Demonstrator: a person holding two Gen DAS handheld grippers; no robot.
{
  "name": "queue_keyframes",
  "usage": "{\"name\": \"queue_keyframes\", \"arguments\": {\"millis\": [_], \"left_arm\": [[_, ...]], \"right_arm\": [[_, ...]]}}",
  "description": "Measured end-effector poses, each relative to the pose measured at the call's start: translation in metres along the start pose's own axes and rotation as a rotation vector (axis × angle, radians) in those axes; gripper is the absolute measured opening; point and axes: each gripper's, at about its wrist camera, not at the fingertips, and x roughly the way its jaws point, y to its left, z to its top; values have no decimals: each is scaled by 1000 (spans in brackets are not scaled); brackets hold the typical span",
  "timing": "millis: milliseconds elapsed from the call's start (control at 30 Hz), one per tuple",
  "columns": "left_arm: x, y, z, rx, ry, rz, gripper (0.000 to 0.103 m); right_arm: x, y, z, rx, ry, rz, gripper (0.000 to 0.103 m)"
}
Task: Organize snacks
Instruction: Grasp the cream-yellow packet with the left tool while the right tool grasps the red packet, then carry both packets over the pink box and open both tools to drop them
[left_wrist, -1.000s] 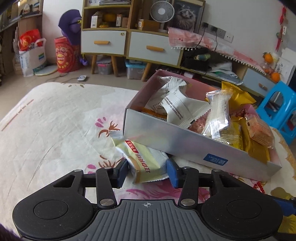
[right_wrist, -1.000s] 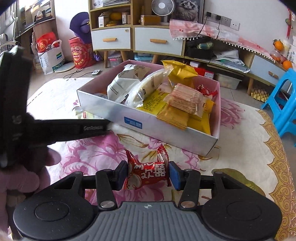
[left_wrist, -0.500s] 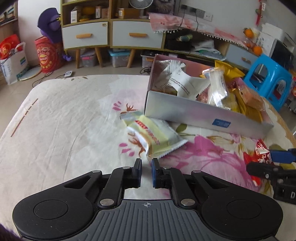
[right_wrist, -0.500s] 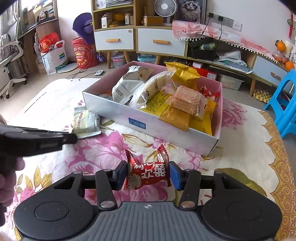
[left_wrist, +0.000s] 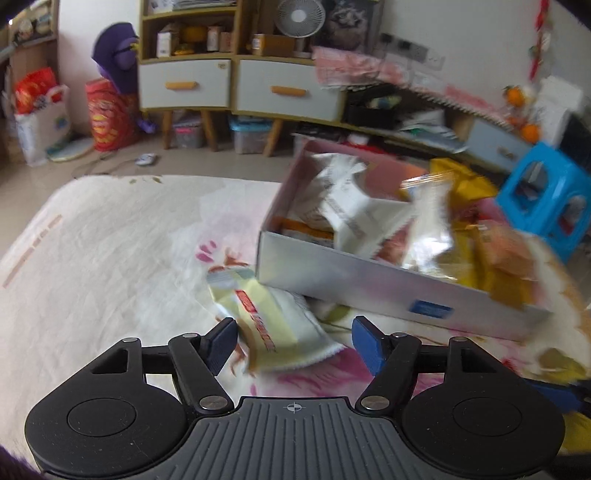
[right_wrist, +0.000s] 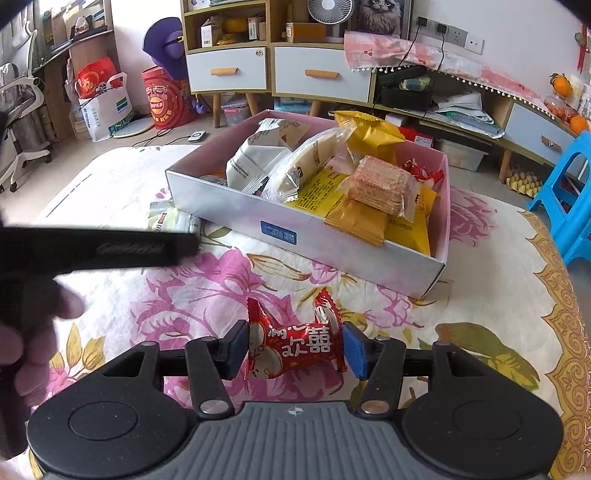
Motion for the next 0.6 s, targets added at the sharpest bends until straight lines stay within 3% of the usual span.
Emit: {"name": "queue_keyframes", "arguments": {"millis": [67, 133, 200, 600], "left_arm": [[10, -2, -2, 13, 25, 40, 64], [9, -2, -4, 21, 1, 62, 52], [7, 0, -6, 36, -11, 67, 47], [-26, 22, -30, 94, 52, -9, 44]], "right_arm": [[1, 0, 2, 4, -1, 4, 46], [2, 1, 3, 5, -2, 7, 46], [3, 2, 3, 1, -1, 7, 46], [-3, 10, 5, -5, -9, 21, 45]]}}
